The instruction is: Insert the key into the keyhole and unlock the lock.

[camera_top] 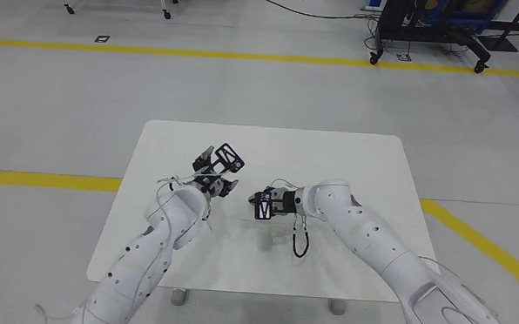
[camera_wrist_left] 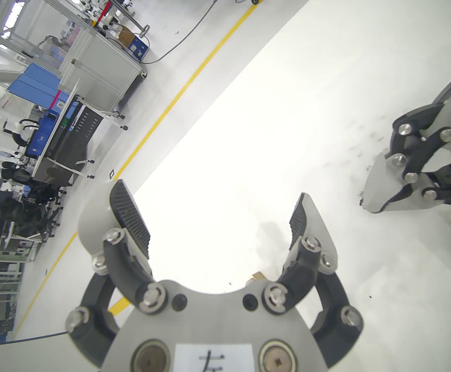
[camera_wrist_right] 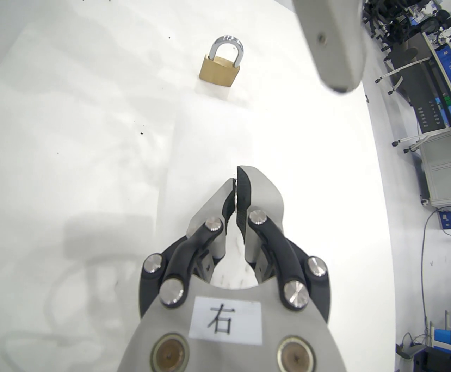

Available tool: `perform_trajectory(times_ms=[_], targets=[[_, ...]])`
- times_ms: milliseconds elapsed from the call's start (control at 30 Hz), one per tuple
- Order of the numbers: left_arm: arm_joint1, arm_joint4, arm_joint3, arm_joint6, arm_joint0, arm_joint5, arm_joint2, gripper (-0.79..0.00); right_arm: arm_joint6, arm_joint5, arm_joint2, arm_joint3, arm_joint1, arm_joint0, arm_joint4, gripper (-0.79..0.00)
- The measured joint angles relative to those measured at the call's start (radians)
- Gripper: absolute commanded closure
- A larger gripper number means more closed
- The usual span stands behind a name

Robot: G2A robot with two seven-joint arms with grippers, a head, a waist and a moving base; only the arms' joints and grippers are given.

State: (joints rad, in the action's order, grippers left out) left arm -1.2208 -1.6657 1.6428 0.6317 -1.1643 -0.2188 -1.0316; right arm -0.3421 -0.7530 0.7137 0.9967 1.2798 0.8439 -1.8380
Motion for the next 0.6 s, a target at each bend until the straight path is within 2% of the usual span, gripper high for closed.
perform_trajectory(times_ms=[233,600], targets=[[-0.032,0.026,-0.129,0.048,0.082,0.014,0.081,-0.785,-0.012,-0.005,0.052,0.065,-0.032,0.047,-0.004,0.0],[-0.059,0.015,-0.233,0.035,0.121,0.033,0.132,-0.785,-0.009,0.001,0.099,0.104,-0.048,0.084,0.048,0.0]])
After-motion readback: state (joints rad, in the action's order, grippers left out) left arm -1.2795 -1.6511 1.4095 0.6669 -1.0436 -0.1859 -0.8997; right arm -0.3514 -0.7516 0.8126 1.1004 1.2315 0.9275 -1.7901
